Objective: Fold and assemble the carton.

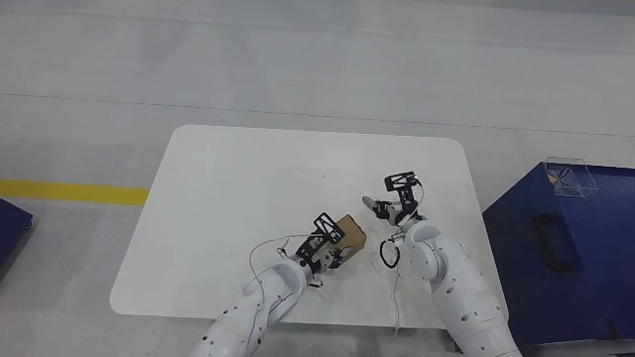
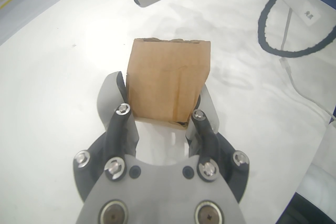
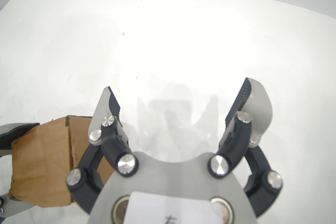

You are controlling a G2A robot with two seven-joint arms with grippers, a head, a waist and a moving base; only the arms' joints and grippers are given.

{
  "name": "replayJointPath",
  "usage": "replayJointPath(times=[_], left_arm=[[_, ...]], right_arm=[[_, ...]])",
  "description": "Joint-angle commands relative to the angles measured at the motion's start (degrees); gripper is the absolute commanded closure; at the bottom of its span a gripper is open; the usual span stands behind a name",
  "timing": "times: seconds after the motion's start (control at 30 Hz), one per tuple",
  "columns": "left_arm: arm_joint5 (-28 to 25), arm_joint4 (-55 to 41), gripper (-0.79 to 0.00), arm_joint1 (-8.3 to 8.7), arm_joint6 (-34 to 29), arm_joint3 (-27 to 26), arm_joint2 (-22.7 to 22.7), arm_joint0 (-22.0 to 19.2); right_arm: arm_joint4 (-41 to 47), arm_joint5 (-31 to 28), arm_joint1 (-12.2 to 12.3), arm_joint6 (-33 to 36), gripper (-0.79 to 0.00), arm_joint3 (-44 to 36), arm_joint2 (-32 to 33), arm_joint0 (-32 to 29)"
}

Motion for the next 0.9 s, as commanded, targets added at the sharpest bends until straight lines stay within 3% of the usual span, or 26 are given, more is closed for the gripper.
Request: replayJointPath(times=[0.0,0.2,0.3,0.43,0.6,0.7,0.83,0.87], left_arm=[[-0.08,-0.89,0.000,0.13,0.21,-1.39,-0.57,0.81],[-1.37,-10.15,0.000,0.39,0.85,-6.44,-3.60,4.43],[-4.79,-22.62,0.000,0.39,0.41,-8.25,-6.37,6.48],[-9.77,-39.83,0.000,0.44,-4.48,-7.76,-9.34,7.68],[-13.07,-54.51,0.000,0.48,-12.38,-4.92,-10.51,6.87],[-12.25,-59.46,0.000,0.56,-16.57,-2.51,-10.92,5.65],[-7.12,-58.41,0.000,0.65,-20.35,0.32,-10.30,3.76],[-5.98,-58.03,-0.123,0.65,-20.97,0.81,-10.06,3.31]], right_arm=[[1.67,0.21,0.11,-0.66,-0.785,-0.78,1.32,-0.57],[7.95,0.43,0.27,-3.31,-0.785,-2.54,4.86,-2.78],[9.78,0.54,0.33,-3.50,-0.785,-3.10,5.86,-3.38],[9.38,-0.01,0.39,-2.43,-0.785,-3.35,5.53,-3.55],[9.10,0.12,0.34,-2.29,-0.785,-3.30,5.09,-3.42],[9.10,0.12,0.34,-2.29,-0.785,-3.30,5.09,-3.42],[9.10,0.12,0.34,-2.29,-0.785,-3.30,5.09,-3.42],[9.10,0.12,0.34,-2.29,-0.785,-3.30,5.09,-3.42]])
